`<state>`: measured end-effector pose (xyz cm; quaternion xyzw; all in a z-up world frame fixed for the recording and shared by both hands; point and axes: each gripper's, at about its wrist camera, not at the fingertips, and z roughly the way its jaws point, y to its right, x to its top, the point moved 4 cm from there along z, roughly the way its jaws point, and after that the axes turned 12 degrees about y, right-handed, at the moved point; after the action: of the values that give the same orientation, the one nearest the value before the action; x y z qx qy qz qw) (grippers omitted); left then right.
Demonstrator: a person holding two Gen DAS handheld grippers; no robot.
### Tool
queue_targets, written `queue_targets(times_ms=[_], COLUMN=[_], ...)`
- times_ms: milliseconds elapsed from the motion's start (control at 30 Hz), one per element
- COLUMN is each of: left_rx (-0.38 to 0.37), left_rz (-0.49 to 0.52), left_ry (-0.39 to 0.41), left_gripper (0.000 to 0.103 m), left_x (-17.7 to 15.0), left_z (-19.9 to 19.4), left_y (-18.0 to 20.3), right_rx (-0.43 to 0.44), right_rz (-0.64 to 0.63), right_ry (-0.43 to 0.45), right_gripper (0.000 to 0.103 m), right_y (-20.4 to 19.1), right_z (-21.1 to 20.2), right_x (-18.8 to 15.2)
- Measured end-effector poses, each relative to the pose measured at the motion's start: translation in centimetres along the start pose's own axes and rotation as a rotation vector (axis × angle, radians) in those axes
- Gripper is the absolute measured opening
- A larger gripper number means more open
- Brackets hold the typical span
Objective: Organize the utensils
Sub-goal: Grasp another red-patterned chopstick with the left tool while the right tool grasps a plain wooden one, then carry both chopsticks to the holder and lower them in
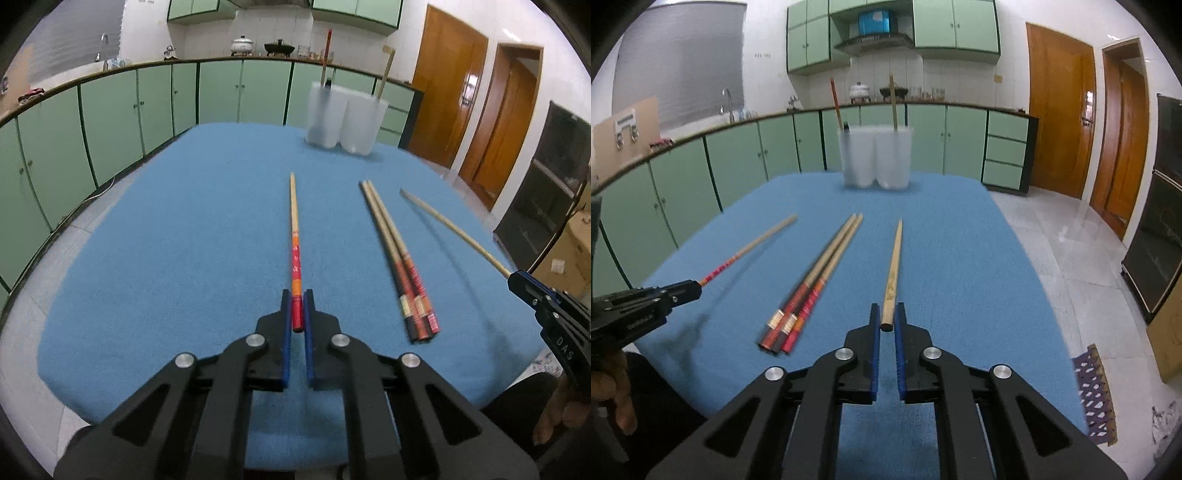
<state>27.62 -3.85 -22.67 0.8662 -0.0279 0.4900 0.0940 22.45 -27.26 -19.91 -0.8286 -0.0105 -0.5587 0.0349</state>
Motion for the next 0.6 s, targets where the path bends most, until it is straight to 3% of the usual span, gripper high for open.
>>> queue_targets(times_ms=[333, 600], left_rx=[-0.042, -0.086], left_rz=[0.035, 0.093], left_ry=[0.119, 0.123], left_gripper=[0.005, 0.005], left_x=[7.9, 14.8], left_z=[-5.8, -4.6], left_y=[0.6, 1.5], right_rx=[0.039, 0.067], right_rz=[-0.024, -0.119], right_ry=[0.124, 0.102], right_gripper=[0.007, 0.007], right_y=[-0.1, -0.4], right_z=[-3.8, -1.4], right_x=[9.0, 14.7])
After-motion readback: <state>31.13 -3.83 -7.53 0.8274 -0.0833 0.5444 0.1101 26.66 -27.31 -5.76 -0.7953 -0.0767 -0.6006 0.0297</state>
